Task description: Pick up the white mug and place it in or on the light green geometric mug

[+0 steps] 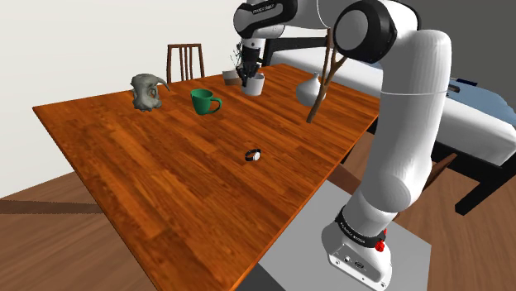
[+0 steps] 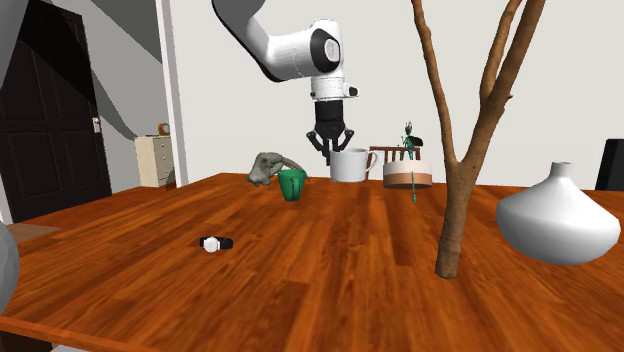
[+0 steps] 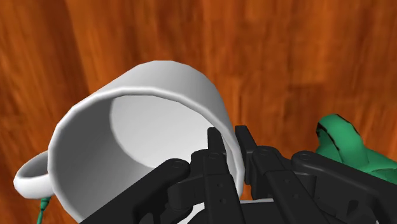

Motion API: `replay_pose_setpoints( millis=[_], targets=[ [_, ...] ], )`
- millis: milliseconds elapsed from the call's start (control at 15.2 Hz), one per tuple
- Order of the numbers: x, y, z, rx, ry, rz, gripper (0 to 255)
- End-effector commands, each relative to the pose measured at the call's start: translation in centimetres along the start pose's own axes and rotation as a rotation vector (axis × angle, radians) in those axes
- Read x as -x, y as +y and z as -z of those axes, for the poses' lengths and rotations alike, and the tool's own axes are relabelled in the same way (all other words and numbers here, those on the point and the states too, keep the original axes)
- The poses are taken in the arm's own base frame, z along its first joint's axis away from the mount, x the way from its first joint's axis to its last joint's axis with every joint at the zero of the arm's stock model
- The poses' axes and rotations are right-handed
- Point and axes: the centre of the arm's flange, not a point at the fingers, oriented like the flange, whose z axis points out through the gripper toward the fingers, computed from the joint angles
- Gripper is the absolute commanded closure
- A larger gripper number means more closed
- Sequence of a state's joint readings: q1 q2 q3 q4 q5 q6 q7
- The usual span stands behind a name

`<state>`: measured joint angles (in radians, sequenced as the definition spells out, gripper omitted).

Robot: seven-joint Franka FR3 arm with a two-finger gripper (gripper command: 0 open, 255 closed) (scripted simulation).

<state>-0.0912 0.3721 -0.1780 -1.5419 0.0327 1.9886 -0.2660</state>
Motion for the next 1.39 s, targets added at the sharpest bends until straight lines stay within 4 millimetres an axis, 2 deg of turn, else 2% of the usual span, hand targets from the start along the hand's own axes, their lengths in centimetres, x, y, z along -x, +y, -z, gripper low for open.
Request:
replay_pose_setpoints(
  millis=[0,660,1320],
  targets=[
    [0.0,0.1,1.1,0.000,0.000,0.000,255],
    [-0.3,0.4,6.0,0.000,0.000,0.000,255],
    [-6.6,-11.1,7.1,0.000,0.000,0.000,255]
  ],
)
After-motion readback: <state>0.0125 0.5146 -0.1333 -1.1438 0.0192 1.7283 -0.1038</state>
